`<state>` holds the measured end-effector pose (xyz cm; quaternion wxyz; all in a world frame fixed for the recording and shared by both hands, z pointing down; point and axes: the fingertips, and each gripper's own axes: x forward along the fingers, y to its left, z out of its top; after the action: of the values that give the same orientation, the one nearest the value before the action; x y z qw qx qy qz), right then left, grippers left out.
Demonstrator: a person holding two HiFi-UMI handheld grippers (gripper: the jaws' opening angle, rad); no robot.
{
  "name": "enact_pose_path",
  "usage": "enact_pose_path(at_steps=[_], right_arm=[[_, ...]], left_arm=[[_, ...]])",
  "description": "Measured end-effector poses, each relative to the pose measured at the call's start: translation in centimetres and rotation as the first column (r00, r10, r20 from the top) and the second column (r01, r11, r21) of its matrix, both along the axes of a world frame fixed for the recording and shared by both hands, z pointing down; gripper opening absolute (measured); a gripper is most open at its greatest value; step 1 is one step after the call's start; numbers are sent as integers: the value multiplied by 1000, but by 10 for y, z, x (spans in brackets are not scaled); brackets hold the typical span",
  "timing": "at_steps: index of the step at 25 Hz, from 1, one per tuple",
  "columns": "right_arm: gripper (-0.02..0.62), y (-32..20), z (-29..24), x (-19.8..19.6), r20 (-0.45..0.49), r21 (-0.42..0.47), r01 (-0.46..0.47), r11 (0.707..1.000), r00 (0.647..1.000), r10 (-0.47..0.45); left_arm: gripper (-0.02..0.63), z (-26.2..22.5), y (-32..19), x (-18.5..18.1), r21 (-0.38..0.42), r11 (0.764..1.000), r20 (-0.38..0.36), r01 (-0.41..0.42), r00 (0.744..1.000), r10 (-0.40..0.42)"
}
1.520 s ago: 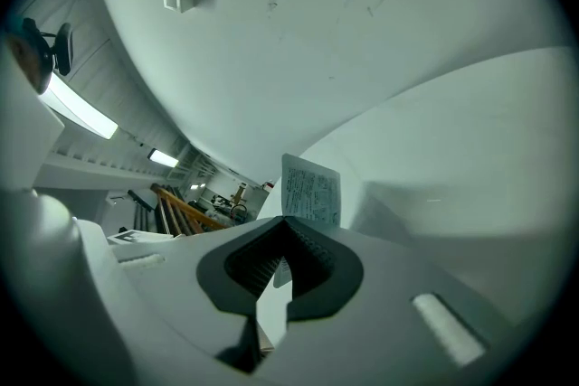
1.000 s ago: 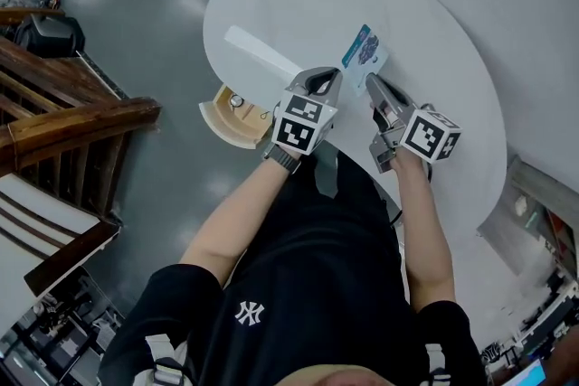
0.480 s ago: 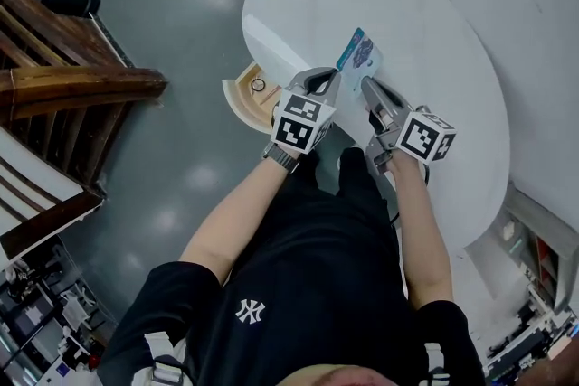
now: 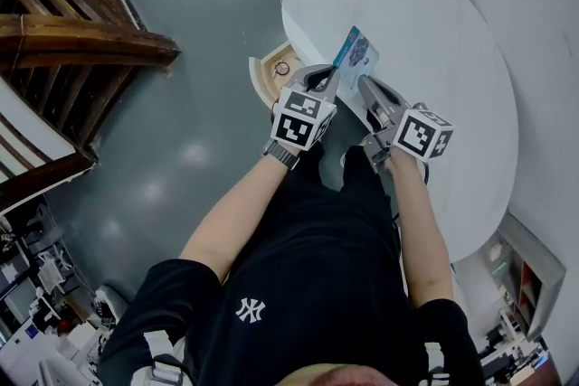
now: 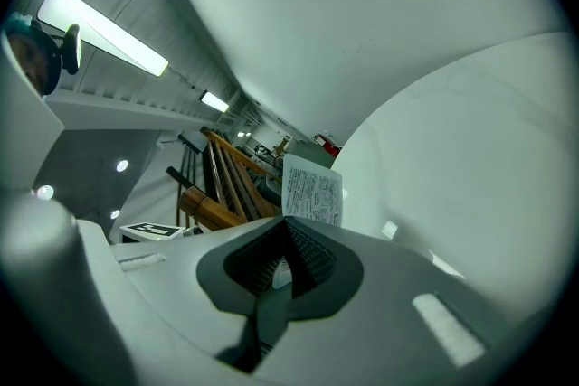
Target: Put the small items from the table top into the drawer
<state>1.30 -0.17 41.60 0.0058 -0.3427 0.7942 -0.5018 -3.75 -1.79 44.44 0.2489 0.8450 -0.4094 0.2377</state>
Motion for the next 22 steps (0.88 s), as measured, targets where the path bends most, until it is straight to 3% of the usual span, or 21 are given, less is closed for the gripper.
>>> enact_pose_path(at_steps=[11, 22], right_arm=[[28, 5, 22, -77, 7, -31, 135, 990, 991, -135], [28, 16, 59, -134, 8, -82, 246, 966, 969, -246]], left_arm=[[0, 25, 12, -75, -29, 991, 18, 133, 991, -133], [0, 58, 22, -133, -70, 964, 41, 256, 966, -254]])
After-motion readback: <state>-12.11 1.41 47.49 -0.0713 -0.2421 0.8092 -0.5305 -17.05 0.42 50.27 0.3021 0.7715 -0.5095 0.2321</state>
